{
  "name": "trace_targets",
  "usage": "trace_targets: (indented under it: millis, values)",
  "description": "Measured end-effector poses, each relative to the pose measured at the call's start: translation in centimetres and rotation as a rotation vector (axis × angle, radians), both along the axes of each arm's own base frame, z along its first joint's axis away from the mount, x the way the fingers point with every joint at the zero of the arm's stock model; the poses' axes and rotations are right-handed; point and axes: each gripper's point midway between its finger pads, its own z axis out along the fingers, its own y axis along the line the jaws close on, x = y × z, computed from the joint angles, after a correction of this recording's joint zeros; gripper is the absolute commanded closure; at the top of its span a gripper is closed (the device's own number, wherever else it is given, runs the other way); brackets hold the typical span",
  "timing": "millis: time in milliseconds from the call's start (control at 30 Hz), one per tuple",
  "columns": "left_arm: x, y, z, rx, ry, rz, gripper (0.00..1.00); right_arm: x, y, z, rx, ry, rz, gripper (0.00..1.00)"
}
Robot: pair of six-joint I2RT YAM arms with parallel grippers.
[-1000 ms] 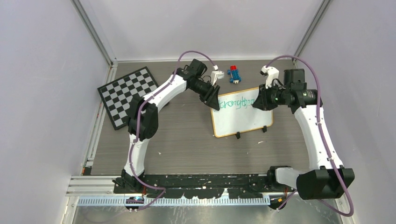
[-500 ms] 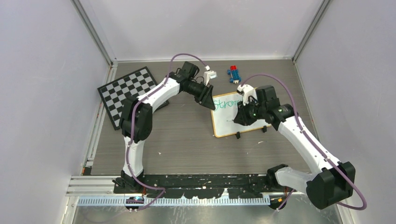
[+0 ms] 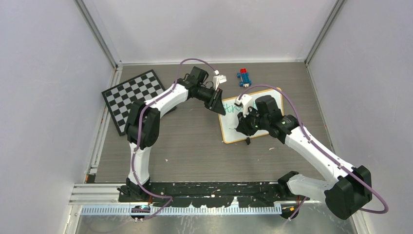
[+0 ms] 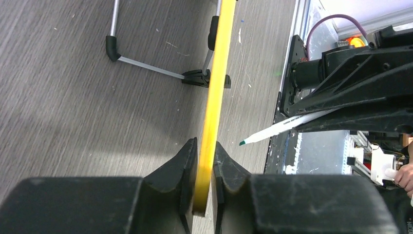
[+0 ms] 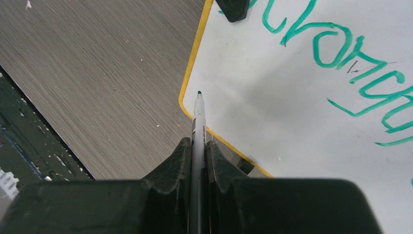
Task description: Write a sentence on the whiteboard
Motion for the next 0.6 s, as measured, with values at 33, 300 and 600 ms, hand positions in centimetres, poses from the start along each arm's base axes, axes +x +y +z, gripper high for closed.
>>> trace_targets:
  millis: [33, 300, 600]
  values:
    - [-0.1, 0.0, 0.0, 0.001, 0.003, -0.001, 0.87, -0.1, 0.1, -0.1, -0.009, -0.008, 0.01, 1.0]
    - [-0.4, -0.4, 0.3, -0.025, -0.005, -0.028, 1.0, -0.1, 0.6, -0.6, -0.055, -0.058, 0.041, 1.0]
    - [-0.5, -0.5, 0.3, -0.027, -0.012, -0.033, 1.0, 0.1, 1.2, -0.5, -0.076, -0.094, 0.053, 1.0]
